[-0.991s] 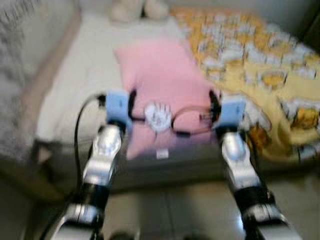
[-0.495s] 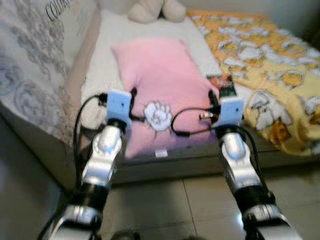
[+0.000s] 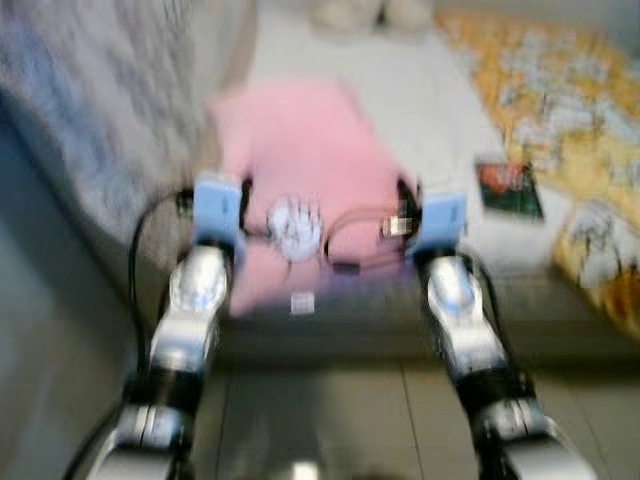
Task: Clean up the room
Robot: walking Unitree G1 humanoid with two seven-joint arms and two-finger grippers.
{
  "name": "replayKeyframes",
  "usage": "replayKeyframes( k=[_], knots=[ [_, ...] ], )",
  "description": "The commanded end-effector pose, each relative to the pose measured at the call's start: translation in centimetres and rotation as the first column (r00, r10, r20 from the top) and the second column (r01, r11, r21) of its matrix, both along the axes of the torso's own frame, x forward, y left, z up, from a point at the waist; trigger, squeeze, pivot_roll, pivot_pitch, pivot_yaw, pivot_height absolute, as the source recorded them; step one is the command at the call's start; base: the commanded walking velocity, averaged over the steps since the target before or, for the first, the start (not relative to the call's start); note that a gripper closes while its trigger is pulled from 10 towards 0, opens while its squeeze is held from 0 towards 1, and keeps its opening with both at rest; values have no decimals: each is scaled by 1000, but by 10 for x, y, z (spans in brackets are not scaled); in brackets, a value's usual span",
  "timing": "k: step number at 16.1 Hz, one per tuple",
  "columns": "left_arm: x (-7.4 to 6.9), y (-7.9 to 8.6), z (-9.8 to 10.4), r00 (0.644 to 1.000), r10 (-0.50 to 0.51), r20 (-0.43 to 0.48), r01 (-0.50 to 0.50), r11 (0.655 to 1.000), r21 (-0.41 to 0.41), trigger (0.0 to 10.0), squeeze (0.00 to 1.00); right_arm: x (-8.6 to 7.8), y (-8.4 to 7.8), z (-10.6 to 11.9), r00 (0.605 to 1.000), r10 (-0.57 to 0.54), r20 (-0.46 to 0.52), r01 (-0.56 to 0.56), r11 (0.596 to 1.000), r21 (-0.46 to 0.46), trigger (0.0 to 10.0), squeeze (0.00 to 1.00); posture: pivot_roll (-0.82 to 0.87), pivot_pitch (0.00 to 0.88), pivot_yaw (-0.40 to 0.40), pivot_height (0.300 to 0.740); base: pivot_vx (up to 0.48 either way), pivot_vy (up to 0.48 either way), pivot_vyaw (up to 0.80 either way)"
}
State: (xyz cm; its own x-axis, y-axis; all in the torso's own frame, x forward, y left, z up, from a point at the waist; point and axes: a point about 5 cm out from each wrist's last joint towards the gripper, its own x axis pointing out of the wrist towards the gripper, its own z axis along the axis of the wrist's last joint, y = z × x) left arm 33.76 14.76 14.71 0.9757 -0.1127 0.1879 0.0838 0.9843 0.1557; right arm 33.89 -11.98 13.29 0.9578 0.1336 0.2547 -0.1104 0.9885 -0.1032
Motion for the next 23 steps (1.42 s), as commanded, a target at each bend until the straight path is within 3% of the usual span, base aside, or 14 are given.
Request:
replayKeyframes(
  k=[1, 10, 14, 17, 19, 21, 23],
  knots=[
    [2, 10, 9, 998, 56, 36, -56, 998, -13, 10000, 0, 2, -28, 0, 994, -113, -12, 113, 993, 40, 10000, 0, 12, 0, -49, 740, 458, 0, 706],
    [4, 20, 17, 999, 31, 43, -32, 999, 26, 10000, 0, 2, -24, -5, 992, -117, -36, 119, 992, 45, 10000, 0, 34, 0, -43, 740, 468, 0, 56],
    [7, 20, 20, 999, 18, 44, -19, 999, 37, 10000, 0, -1, -21, -8, 992, -117, -42, 119, 992, 44, 10000, 0, 29, 0, -32, 740, 480, 0, -391],
    [14, 21, 25, 999, -7, 37, 4, 998, 60, 10000, 0, 0, -23, -7, 991, -127, -44, 130, 990, 61, 10000, 0, 22, 0, -28, 740, 480, 0, 0],
    [26, 24, 30, 1000, -21, 18, 19, 994, 110, 10000, 0, 6, -20, -8, 988, -121, -92, 134, 978, 158, 10000, 0, 30, 0, -24, 740, 480, 0, 0],
    [42, 42, 40, 996, 84, -1, -82, 968, 236, 10000, 0, 19, -3, -9, 982, -42, -182, 98, 947, 307, 10000, 0, 45, 26, -4, 740, 240, 0, 0],
    [52, 47, 49, 996, 81, -23, -71, 954, 292, 10000, 0, 27, 13, -8, 975, 28, -222, 56, 930, 363, 10000, 0, 75, 69, 20, 740, 0, 0, 0]
  ],
)
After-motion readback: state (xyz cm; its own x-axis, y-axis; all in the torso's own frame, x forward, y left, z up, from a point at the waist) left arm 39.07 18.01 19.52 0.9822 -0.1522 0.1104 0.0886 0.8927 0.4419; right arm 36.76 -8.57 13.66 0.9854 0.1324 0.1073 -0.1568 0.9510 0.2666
